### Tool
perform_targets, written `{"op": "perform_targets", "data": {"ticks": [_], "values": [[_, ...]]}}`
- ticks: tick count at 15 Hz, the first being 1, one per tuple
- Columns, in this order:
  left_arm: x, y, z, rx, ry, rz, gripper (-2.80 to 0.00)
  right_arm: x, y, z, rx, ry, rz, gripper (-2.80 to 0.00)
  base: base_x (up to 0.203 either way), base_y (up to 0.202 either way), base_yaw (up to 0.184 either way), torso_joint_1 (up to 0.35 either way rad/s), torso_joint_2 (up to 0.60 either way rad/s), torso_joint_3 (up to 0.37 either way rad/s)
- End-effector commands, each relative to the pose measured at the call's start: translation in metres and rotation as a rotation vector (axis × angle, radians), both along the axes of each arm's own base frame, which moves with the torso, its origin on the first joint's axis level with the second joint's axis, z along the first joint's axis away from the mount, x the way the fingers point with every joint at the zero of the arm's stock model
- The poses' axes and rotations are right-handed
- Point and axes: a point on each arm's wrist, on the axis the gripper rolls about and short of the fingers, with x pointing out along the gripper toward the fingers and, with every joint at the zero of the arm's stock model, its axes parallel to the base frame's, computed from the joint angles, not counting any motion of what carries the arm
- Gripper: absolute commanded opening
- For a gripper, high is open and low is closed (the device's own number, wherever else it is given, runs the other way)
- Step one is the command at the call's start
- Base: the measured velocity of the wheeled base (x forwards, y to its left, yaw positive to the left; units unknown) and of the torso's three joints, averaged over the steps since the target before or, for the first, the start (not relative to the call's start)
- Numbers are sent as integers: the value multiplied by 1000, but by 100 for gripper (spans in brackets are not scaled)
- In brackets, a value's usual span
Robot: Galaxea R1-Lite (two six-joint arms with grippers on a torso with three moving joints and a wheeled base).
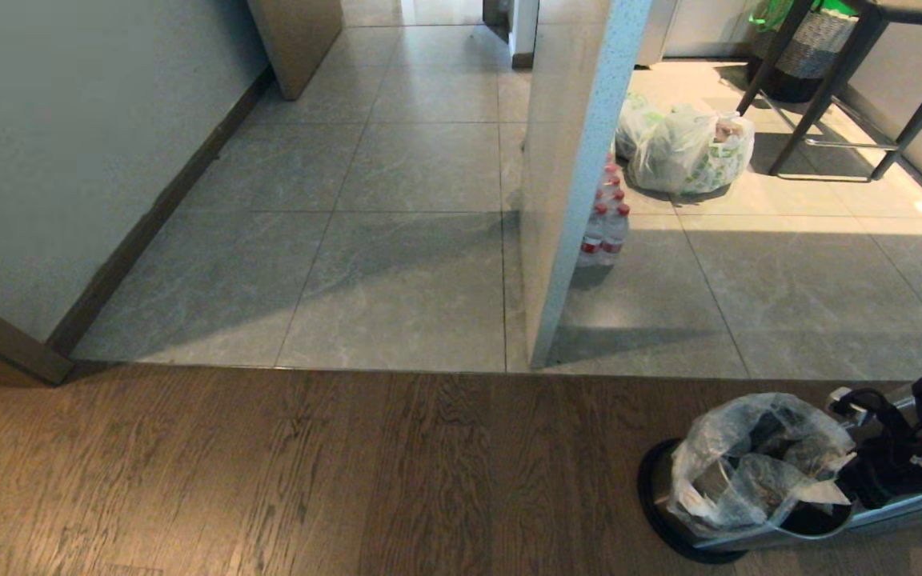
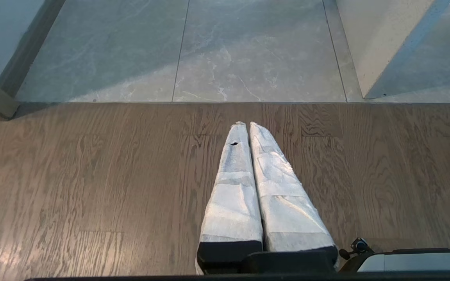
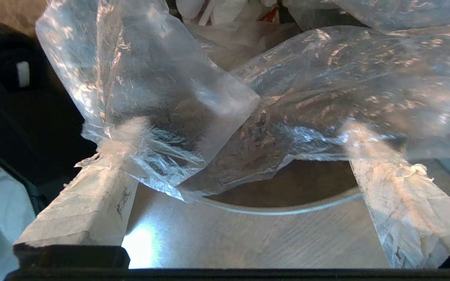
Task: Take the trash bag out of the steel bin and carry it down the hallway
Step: Pick up the trash bag
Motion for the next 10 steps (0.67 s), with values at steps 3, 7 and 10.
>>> {"op": "perform_targets", "data": {"ticks": [3,7,10], "values": [[0,0,-1,0,3,1,-280,16,5,-1,18,-13,-11,0,0,0,0,0,0,0],[0,0,-1,0,4,1,-280,39,16,-2,45,-54,-62,0,0,0,0,0,0,0],[0,0,-1,0,3,1,-280,40,19,-6,61,-47,-76,0,0,0,0,0,0,0]]}}
